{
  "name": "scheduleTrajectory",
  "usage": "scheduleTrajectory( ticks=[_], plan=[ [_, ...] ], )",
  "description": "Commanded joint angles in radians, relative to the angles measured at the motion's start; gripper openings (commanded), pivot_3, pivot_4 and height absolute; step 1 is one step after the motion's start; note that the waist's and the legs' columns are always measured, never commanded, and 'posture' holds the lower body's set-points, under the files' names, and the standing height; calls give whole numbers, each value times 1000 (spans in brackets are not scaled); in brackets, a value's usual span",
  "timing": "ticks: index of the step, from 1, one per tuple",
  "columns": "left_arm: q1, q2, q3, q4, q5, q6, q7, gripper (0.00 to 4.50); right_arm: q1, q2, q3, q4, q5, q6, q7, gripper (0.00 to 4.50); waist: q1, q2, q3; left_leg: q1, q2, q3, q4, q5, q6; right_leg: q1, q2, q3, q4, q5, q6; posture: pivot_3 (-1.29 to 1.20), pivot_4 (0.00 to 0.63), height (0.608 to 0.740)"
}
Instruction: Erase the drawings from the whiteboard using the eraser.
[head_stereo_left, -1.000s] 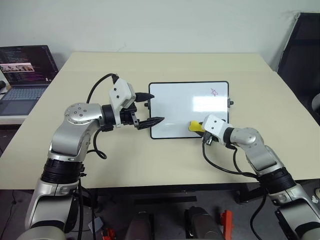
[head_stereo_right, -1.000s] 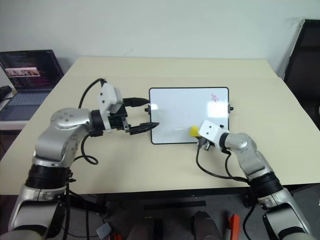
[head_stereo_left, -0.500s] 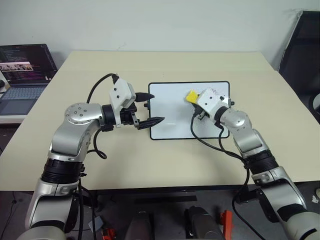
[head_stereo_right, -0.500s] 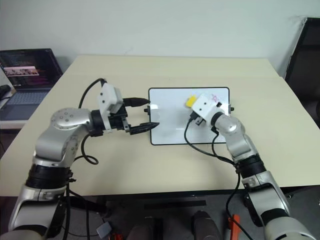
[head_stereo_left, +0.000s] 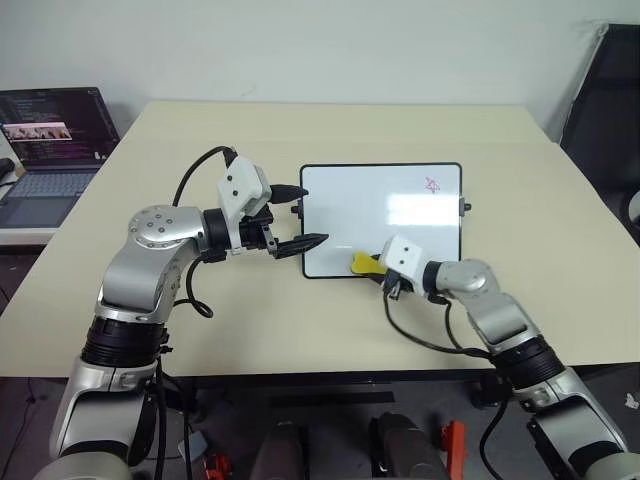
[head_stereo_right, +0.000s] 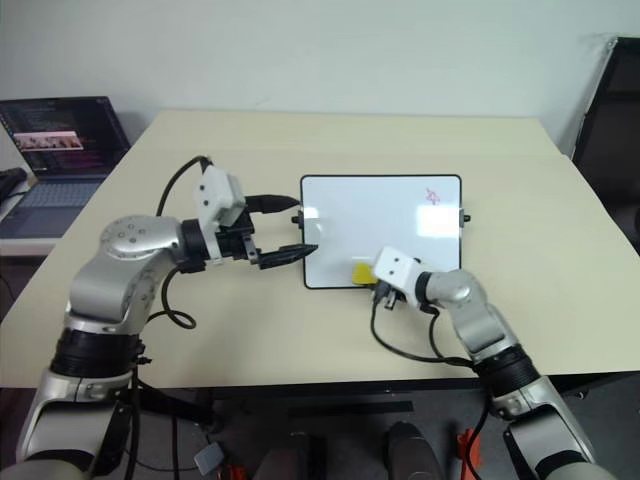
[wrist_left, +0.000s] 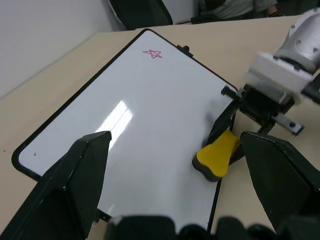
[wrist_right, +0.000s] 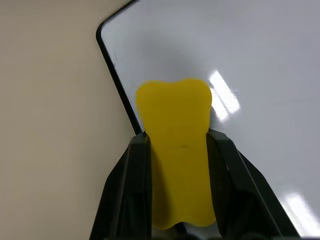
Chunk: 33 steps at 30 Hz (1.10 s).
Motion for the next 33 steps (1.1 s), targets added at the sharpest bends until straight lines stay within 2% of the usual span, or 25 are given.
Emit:
scheduleTrajectory(
  ticks=[1,4,8,13,33],
  plan=[
    [-48,17,24,0,2,-25,-4,4500,-18,-127,-176,-203,163,80,104,1120,5,0,1,-1,0,-1,0,-1,-1,0,0,-1,0,-1,0,0,150,740],
    [-59,22,27,0,2,-27,-4,4500,25,-264,-270,-225,203,82,156,1120,16,0,1,-2,0,-3,0,-4,-5,0,0,-4,-2,-4,0,0,150,740],
    [-80,15,18,10,6,-29,6,4500,56,-394,-384,-117,187,27,143,1120,21,0,2,-3,0,-3,-1,-6,-5,0,0,-4,-4,-6,0,0,150,740],
    [-88,19,22,3,15,-34,10,4500,79,-481,-472,-19,202,-17,137,1120,18,1,3,-4,0,-2,-1,-7,-5,0,0,-3,-7,-5,0,0,150,740],
    [-91,29,24,-3,21,-38,11,4500,123,-523,-464,21,197,-54,136,1120,16,2,3,-4,1,-1,0,-6,-5,0,0,-2,-7,-5,2,0,150,740]
  ],
)
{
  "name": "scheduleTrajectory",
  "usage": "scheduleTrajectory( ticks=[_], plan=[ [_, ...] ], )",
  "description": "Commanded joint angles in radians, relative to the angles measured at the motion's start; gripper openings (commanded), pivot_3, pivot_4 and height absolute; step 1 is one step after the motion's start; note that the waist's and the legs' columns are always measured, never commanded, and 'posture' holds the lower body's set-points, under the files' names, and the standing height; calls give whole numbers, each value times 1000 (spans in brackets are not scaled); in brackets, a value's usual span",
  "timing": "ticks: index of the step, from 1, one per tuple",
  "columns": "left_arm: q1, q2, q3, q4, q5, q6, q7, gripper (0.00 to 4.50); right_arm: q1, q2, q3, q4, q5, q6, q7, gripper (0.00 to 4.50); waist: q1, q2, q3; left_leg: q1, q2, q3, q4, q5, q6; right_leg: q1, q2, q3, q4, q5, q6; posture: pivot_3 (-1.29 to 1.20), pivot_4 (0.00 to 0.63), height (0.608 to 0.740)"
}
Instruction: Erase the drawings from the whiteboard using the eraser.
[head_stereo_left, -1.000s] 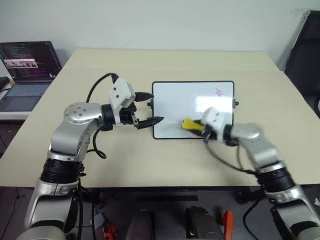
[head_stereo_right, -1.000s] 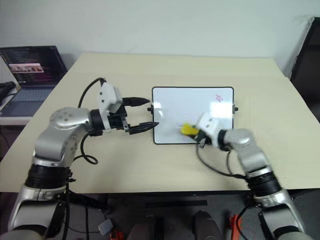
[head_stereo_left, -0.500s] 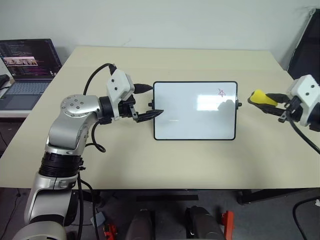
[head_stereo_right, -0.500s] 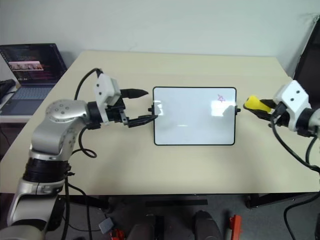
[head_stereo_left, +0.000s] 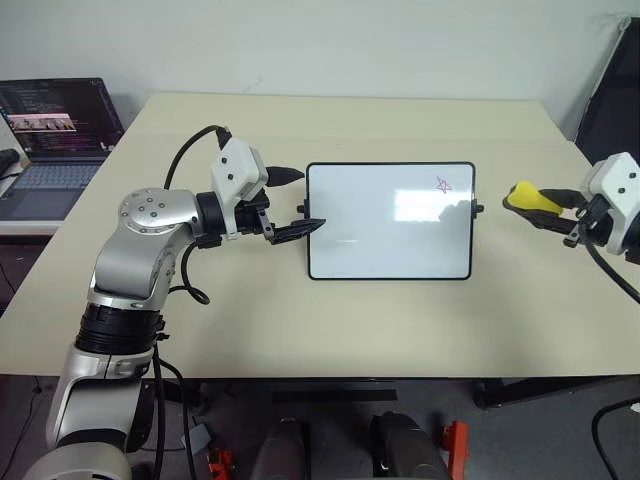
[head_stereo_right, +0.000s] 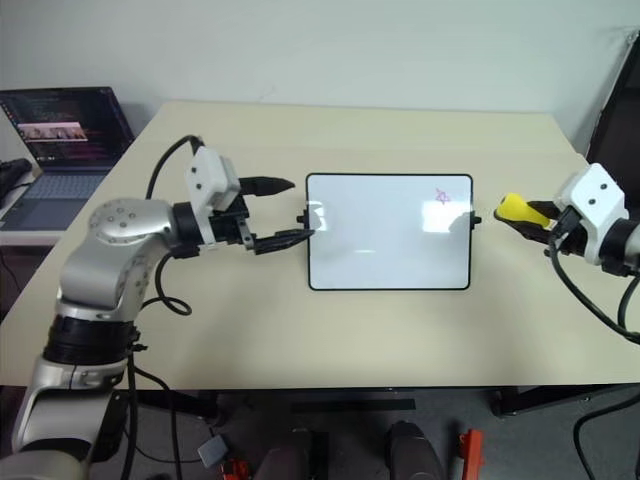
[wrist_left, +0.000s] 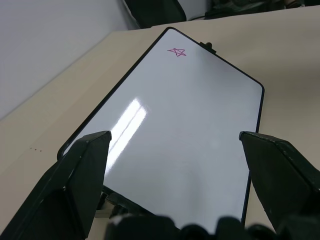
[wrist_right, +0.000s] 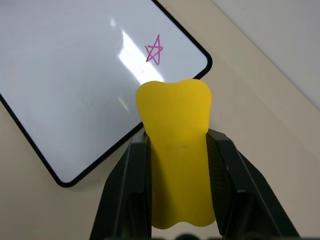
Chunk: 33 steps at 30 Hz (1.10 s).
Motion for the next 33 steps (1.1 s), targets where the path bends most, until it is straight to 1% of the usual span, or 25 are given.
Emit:
scheduleTrajectory(
  ticks=[1,4,6,9,11,14,16,18,22,27,33],
  plan=[
    [-28,6,21,-25,1,-19,9,4500,-8,-17,-23,-19,6,-19,-16,1120,0,0,0,0,0,0,0,0,0,0,0,0,0,0,0,0,150,740],
    [-26,0,20,-24,-1,-17,12,4500,-28,1,-30,-24,16,-16,-42,1120,-1,0,0,0,0,0,0,0,0,0,0,0,1,0,0,0,150,740],
    [-24,-2,20,-24,-3,-16,13,4500,-61,31,-30,-32,27,-19,-79,1120,-1,0,0,0,0,0,0,0,0,0,0,0,1,0,0,0,150,740],
    [-24,-7,17,-21,-1,-20,14,4500,-149,127,1,-39,34,6,-171,1120,-10,0,0,1,0,1,1,0,0,0,0,1,2,0,0,0,150,740],
    [-25,-12,15,-17,-1,-22,15,4500,-204,202,50,-28,-6,-8,-244,1120,-13,0,0,2,0,1,1,0,0,0,0,1,4,0,0,0,150,740],
    [-25,-19,13,-15,-2,-23,17,4500,-290,304,110,50,-105,-34,-399,1120,-17,0,0,3,0,1,1,0,0,0,0,2,6,0,0,0,150,740],
    [-24,-22,12,-9,-2,-24,17,4500,-332,359,139,109,-151,-48,-475,1120,-17,0,0,3,0,1,1,0,0,0,0,2,6,1,-2,0,150,740],
    [-22,-22,10,-1,3,-27,18,4500,-351,397,162,152,-179,-70,-515,1120,-17,0,0,3,0,1,1,0,0,0,0,2,6,3,-4,0,150,740],
    [-16,-20,14,-11,-1,-19,23,4500,-357,437,210,239,-231,-108,-557,1120,-11,0,0,3,0,1,0,0,0,0,0,1,6,3,-5,0,150,740],
    [-1,-12,22,-32,-6,-7,28,4500,-364,444,245,350,-285,-147,-588,1120,-14,1,0,3,-1,1,0,0,0,0,0,2,6,3,-5,0,150,740],
    [-3,-10,24,-36,-6,-2,29,4500,-372,472,317,382,-349,-130,-599,1120,-22,1,0,6,-1,1,1,0,0,2,0,2,9,3,-5,0,150,740]
  ],
)
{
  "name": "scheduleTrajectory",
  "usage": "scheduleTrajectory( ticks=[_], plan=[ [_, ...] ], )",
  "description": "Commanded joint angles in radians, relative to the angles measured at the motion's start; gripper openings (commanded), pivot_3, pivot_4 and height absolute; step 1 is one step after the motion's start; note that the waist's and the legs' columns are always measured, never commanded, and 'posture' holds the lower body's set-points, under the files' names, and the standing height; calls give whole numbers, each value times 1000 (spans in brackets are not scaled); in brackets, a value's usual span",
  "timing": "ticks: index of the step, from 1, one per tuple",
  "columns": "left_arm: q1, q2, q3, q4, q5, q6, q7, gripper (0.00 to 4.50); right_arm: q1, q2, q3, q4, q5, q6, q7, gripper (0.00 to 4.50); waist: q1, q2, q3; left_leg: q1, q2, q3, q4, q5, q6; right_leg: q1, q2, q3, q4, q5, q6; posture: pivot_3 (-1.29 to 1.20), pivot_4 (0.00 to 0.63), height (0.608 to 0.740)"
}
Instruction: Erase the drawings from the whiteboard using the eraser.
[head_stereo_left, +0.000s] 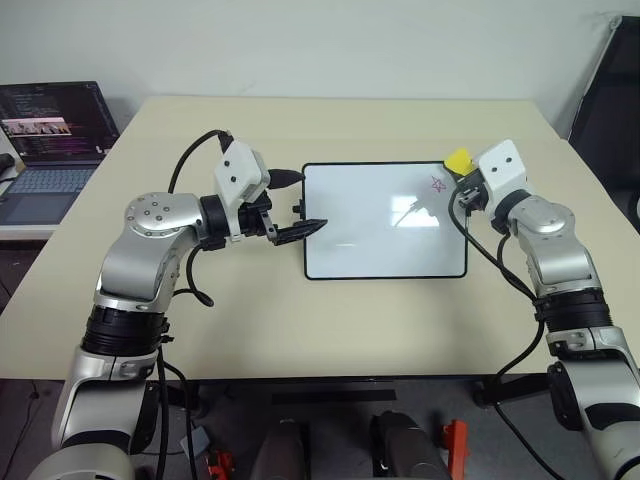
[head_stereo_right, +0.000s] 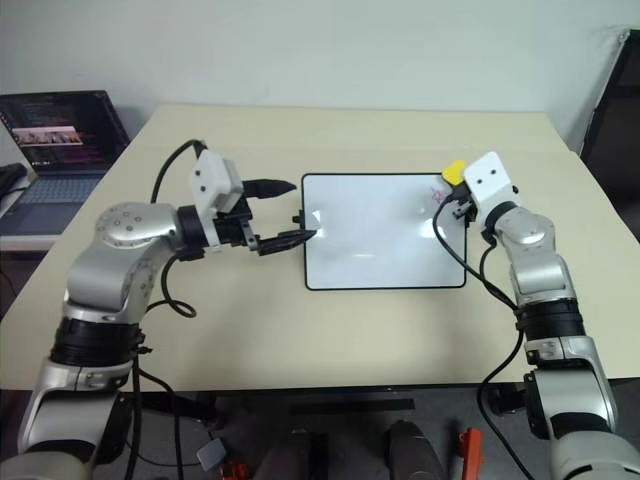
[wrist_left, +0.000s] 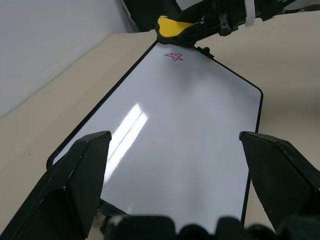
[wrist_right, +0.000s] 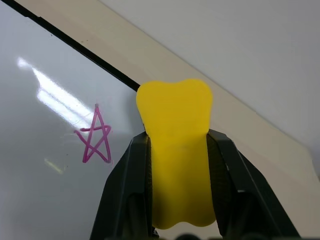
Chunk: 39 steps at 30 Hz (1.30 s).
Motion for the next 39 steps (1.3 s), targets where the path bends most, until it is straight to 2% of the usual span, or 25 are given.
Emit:
scheduleTrajectory(
  ticks=[1,6,10,12,16,20,25,31,39],
  plan=[
    [-14,11,24,-34,-7,-3,8,4500,-13,18,48,12,-50,23,-7,1120,-3,0,0,0,0,0,0,0,0,0,0,0,0,0,0,0,150,740],
    [-15,7,22,-35,-6,-4,11,4500,20,71,106,-75,-54,73,43,1120,-15,0,0,2,0,0,1,0,0,0,1,1,2,0,0,0,150,740],
    [-19,5,22,-31,-6,-8,11,4500,113,78,198,-222,-39,127,179,1120,-21,-1,0,2,0,0,1,0,0,0,1,1,2,0,0,0,150,740],
    [-21,4,21,-29,-5,-9,11,4500,138,76,203,-265,-29,158,208,1120,-23,-1,-1,1,0,0,1,0,0,1,1,1,2,-1,1,0,150,740],
    [-24,2,18,-26,-4,-11,11,4500,120,72,156,-242,-48,168,145,1120,-22,-1,-1,1,0,0,2,0,0,1,1,1,2,-2,4,0,150,740],
    [-30,-1,14,-19,-2,-15,9,4500,45,27,87,-93,-91,162,6,1120,-20,-1,0,1,0,0,4,1,1,1,1,1,3,-1,4,0,150,740],
    [-35,-5,11,-12,0,-19,8,4500,5,-13,48,14,-99,169,-60,1120,-6,-3,-2,1,0,0,6,1,2,2,1,1,2,0,5,0,150,740],
    [-40,-5,12,-6,1,-23,2,4500,32,-38,54,-15,-102,171,-17,1119,-2,-3,-2,1,0,0,6,1,2,2,1,1,2,0,5,0,150,740],
    [-49,-16,4,10,6,-34,-2,4500,66,39,147,-194,-89,187,86,1119,-26,-3,-2,1,1,1,6,1,2,2,1,1,2,0,5,0,150,740]
  ],
)
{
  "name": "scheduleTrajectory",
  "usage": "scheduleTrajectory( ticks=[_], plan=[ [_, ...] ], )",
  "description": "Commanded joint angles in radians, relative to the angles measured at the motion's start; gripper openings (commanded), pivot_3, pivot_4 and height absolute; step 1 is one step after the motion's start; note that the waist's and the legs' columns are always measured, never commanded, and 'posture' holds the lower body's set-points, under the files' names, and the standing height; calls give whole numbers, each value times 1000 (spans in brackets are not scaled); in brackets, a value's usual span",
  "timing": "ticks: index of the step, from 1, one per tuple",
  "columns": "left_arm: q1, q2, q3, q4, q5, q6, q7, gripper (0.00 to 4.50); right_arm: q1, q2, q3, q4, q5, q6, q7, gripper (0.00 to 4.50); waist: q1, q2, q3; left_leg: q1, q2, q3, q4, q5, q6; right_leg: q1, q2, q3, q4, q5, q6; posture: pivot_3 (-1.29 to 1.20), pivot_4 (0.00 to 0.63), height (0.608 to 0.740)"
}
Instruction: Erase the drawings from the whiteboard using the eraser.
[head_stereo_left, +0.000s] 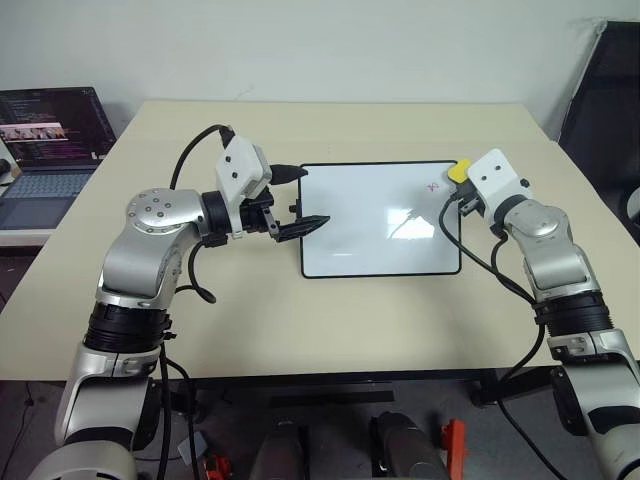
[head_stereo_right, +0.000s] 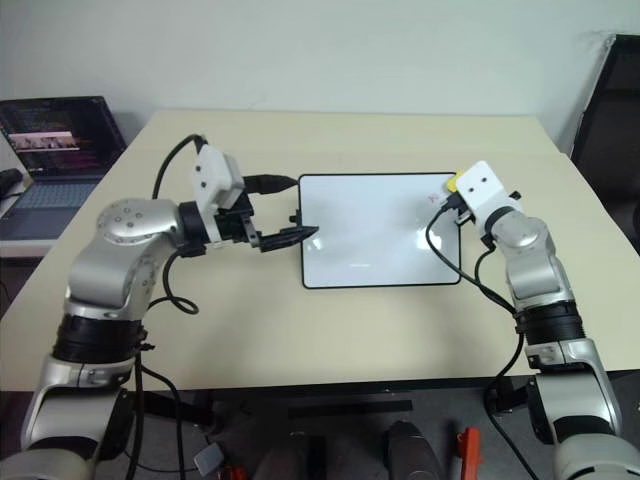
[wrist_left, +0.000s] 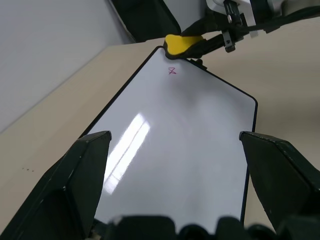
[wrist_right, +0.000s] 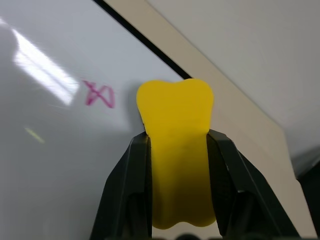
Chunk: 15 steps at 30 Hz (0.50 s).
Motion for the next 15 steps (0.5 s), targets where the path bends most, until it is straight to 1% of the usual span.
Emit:
scheduleTrajectory(
  ticks=[1,4,7,9,13,15],
  plan=[
    [-27,-4,6,-2,3,-25,-1,4500,34,39,89,-76,0,38,87,1119,-8,0,0,0,0,0,0,0,0,0,0,0,0,0,0,0,150,740],
    [-25,-5,7,-7,3,-24,0,4500,74,52,141,-140,8,79,157,1119,-9,0,0,0,0,0,-1,0,0,0,0,0,0,0,0,0,150,740],
    [-16,0,12,-17,1,-19,3,4500,95,48,152,-160,4,97,181,1119,-4,0,0,-1,0,0,0,0,0,0,0,0,0,0,0,0,150,740],
    [-10,3,15,-24,0,-16,5,4500,90,46,134,-146,-2,102,162,1119,-3,0,0,-1,0,0,0,0,0,0,0,0,0,0,0,0,150,740],
    [-2,8,19,-33,-2,-9,10,4500,44,19,79,-48,-30,101,85,1119,-2,0,0,0,0,0,0,0,0,0,0,0,0,0,0,0,150,740],
    [0,9,21,-37,-2,-7,11,4500,20,-26,38,10,-23,85,69,1119,-1,0,0,0,0,0,1,0,0,0,0,0,0,1,0,0,150,740]
  ],
)
